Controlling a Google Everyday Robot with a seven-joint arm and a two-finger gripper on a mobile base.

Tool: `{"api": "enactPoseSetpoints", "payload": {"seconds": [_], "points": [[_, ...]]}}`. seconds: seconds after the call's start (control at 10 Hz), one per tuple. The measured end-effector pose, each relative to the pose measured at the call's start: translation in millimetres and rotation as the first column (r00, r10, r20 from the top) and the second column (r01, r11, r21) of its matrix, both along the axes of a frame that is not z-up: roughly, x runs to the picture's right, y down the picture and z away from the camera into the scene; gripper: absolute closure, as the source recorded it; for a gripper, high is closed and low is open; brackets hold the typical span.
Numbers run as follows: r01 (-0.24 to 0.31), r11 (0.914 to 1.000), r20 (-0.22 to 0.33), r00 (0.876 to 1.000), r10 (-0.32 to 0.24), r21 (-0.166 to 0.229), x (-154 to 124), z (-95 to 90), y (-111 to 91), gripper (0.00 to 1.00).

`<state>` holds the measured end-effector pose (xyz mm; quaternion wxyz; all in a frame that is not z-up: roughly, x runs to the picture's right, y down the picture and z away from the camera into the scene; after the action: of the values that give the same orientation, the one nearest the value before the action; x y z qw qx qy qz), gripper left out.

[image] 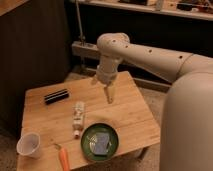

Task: Place the eraser in the ceramic cup

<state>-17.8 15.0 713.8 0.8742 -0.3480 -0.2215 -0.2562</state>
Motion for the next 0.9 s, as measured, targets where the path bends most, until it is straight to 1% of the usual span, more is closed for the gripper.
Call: {"api": "enactPoseSetpoints", "payload": {"seconds": [0.1,0.9], "points": [[0.007,1.0,0.006,1.0,-0.007,-0.005,0.1,2.0,1.1,0.2],[0.005,1.0,0.002,1.0,-0.005,-0.005,2.4,2.2,1.4,0.2]]}}
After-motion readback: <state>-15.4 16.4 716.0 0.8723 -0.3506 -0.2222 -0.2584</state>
